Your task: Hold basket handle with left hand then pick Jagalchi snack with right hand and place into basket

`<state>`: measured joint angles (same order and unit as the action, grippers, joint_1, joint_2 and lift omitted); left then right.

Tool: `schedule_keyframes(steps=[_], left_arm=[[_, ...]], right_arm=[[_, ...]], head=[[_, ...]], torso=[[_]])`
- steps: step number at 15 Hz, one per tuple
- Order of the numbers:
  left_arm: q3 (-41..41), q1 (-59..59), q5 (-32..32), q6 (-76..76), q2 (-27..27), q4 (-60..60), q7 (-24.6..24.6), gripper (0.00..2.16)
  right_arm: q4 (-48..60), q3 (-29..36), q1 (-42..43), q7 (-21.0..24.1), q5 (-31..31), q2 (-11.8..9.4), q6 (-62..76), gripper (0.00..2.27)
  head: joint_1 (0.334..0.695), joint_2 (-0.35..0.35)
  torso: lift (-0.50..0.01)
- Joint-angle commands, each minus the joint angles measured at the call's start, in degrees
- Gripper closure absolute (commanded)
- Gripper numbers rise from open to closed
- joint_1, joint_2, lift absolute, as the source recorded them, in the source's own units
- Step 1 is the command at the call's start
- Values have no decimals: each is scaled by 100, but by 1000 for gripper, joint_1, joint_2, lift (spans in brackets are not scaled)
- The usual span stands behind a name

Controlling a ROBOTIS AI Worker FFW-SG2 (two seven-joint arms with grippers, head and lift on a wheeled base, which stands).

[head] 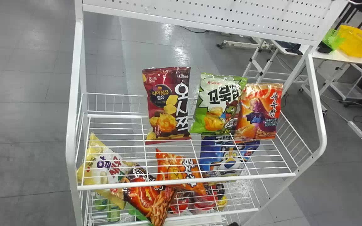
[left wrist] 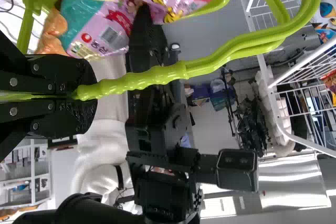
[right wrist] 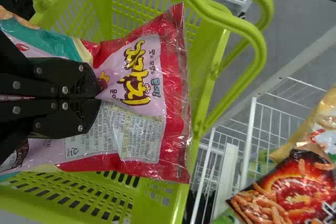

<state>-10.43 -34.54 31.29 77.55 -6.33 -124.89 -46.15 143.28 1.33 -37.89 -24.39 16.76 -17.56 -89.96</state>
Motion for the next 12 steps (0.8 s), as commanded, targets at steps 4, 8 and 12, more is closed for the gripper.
schedule_keyframes(steps=[4, 8, 12], left_arm=[[-12, -53, -9, -7, -8, -53, -17, 2108], [-12, -114, -26, -77, -8, -70, -43, 2108], [-21, -123, -35, -95, -8, -61, -122, 2108]], right_arm=[[-898, -836, 352, 154, -313, -2, 826, 2010], [-1452, -1442, 660, 400, -577, 51, 1424, 2007], [-1777, -1609, 712, 444, -735, 121, 1512, 1524]], head=[[695, -350], [695, -350], [695, -350]], torso=[[-9], [-9], [-9]])
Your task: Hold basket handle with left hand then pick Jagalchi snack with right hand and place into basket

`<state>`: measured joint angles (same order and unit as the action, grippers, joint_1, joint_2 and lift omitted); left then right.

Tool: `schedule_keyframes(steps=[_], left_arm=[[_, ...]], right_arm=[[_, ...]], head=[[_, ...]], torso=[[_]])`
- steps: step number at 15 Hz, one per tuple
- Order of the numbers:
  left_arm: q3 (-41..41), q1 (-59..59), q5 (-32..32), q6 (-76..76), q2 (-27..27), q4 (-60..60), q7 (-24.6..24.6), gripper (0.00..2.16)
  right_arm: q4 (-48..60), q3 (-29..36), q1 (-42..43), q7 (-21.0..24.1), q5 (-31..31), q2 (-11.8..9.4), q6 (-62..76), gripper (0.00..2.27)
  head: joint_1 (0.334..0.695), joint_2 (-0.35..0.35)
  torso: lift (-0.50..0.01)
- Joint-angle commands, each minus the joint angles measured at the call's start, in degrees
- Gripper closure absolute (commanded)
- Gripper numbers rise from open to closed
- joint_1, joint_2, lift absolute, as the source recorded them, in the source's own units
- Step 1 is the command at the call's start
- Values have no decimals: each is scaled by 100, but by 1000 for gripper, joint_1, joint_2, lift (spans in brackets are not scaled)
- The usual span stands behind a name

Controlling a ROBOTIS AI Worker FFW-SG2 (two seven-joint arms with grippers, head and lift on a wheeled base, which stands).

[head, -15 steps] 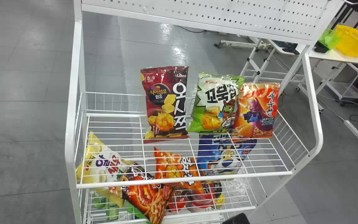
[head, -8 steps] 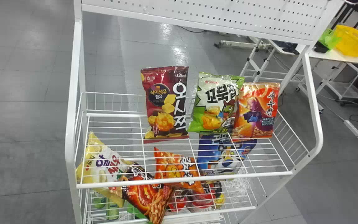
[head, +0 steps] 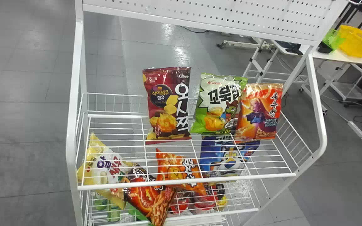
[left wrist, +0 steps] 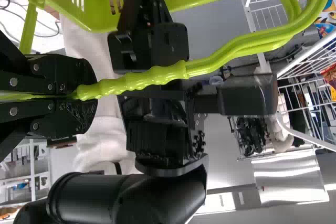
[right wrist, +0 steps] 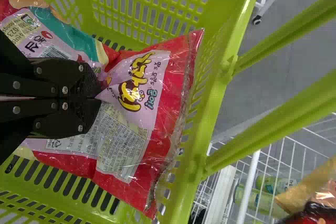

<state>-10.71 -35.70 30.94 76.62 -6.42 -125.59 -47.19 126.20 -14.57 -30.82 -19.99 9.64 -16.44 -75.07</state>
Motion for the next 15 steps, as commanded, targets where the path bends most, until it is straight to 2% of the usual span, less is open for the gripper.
schedule_keyframes(steps=[1, 2, 5, 10, 14, 15], left_arm=[[8, -7, 0, -1, 0, 9, -18, 2108], [-1, -16, 0, -1, -9, 9, -18, 2108], [-1, -42, 0, -1, -9, -9, -18, 2108], [-1, -68, 0, -1, -17, -53, 0, 2108], [-1, -121, -9, -89, 9, -62, 44, 2108], [-1, -121, -9, -89, 18, -62, 52, 2108]], right_arm=[[-34, 15, -30, 74, -23, 0, 23, 559], [71, 86, -91, 109, -23, -9, 5, -2], [687, 525, -399, 109, -23, -44, -136, 43], [2023, 1448, -662, 109, 91, -26, -1173, 63], [2383, 2397, -706, 100, 777, 246, -505, 83], [2374, 2617, -698, 100, 935, 369, -171, 87]], head=[[695, -350], [695, -350], [695, -350], [695, -350], [695, -350], [695, -350]], torso=[[-9], [-9], [-9], [-9], [-9], [-9]])
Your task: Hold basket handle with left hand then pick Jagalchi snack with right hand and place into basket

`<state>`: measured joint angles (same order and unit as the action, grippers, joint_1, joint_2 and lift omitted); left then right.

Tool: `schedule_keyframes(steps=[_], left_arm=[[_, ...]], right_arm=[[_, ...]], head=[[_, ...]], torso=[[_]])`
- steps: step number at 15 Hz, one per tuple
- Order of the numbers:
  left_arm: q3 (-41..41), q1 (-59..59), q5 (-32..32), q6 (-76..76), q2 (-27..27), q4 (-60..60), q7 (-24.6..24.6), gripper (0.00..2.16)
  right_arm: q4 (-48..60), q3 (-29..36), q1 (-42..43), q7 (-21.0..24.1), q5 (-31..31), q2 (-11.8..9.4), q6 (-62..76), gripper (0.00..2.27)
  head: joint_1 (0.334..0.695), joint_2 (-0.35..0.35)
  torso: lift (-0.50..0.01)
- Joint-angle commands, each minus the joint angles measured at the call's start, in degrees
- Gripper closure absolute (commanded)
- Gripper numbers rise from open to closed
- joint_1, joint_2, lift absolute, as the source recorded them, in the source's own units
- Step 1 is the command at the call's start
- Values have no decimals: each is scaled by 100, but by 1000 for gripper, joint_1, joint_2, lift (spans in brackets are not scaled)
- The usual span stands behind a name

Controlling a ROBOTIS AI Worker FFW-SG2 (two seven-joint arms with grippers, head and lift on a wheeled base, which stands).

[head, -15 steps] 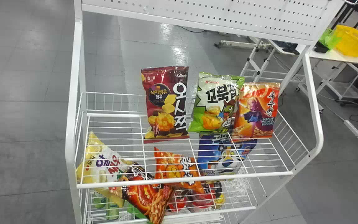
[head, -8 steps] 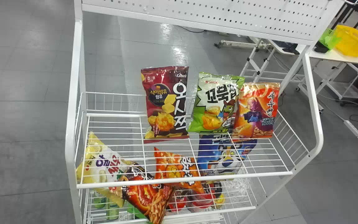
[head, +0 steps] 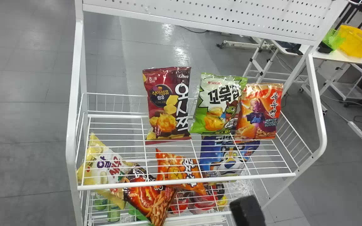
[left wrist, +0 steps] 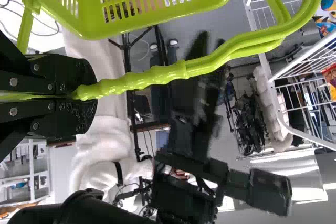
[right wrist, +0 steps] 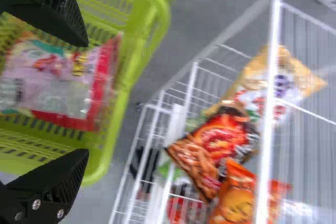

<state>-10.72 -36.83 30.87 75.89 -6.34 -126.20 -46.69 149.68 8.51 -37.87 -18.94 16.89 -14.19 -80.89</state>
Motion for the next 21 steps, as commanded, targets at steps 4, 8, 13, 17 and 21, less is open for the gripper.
schedule_keyframes(steps=[4, 8, 13, 17, 21], left_arm=[[0, -17, -28, -105, 28, 7, 2, 2111], [18, -26, -28, -122, 36, 16, -15, 2111], [44, -26, -28, -298, 80, 69, -51, 2108], [53, 18, -28, -316, 107, 122, -68, 2108], [53, 27, -28, -316, 115, 157, -68, 2108]], right_arm=[[-106, 705, -36, 13, 710, 523, 1553, 107], [-624, 687, -256, 31, 930, 795, 3294, 107], [-879, 670, -660, 189, 825, 892, 5034, 110], [-1310, 406, -871, 339, 359, 892, 6616, 110], [-1424, -42, -976, 629, 25, 883, 7126, 110]], head=[[695, -350], [695, -350], [695, -350], [695, -350], [695, -350]], torso=[[-9], [-9], [-9], [-9], [-9]])
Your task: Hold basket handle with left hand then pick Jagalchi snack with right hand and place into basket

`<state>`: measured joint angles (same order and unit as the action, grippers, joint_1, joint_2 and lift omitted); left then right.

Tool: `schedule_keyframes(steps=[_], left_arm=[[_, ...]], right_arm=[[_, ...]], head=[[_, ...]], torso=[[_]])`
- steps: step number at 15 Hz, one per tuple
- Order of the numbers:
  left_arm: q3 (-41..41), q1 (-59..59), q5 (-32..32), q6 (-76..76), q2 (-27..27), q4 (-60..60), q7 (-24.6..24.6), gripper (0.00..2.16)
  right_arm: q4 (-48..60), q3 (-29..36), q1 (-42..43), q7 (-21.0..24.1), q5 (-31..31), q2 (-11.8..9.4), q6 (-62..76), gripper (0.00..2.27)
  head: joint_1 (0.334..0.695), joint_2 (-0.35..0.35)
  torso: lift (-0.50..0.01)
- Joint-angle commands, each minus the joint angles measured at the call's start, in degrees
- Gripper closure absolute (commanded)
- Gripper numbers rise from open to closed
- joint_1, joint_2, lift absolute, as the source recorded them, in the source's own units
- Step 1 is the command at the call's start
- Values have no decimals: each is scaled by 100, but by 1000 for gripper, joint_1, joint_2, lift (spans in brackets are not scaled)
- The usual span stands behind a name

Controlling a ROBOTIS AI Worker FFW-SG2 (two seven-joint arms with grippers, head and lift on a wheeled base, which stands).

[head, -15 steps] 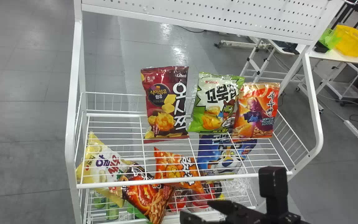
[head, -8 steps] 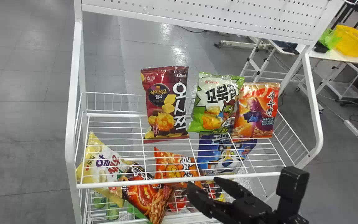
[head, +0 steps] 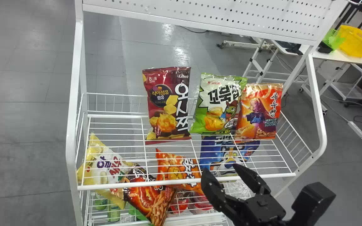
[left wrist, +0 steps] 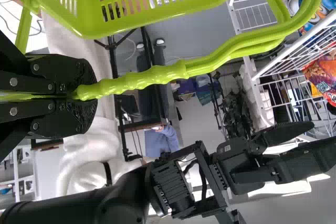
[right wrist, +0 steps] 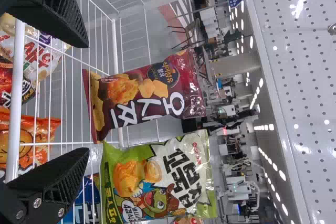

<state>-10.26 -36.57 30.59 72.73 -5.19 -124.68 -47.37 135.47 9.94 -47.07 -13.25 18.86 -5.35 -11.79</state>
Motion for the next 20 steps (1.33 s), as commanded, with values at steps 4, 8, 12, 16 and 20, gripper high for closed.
schedule_keyframes(steps=[4, 8, 12, 16, 20], left_arm=[[24, 0, 0, -17, 0, 5, -17, 2111], [41, 0, 0, 0, -9, 5, -26, 2111], [103, 0, 9, 0, 0, 5, -61, 2111], [138, 9, 18, 0, 0, 14, -88, 2108], [147, 53, 26, 0, 0, 58, -97, 2108]], right_arm=[[-12, -484, -365, 534, -612, -36, 1270, 113], [-12, -431, -514, 701, -682, -97, 1622, 113], [-12, -475, -496, 736, -743, -97, 1639, 113], [-12, -501, -435, 780, -752, -80, 1587, 113], [-29, -572, -400, 780, -831, -53, 1587, 113]], head=[[695, -350], [695, -350], [695, -350], [695, -350], [695, -350]], torso=[[-9], [-9], [-9], [-9], [-9]])
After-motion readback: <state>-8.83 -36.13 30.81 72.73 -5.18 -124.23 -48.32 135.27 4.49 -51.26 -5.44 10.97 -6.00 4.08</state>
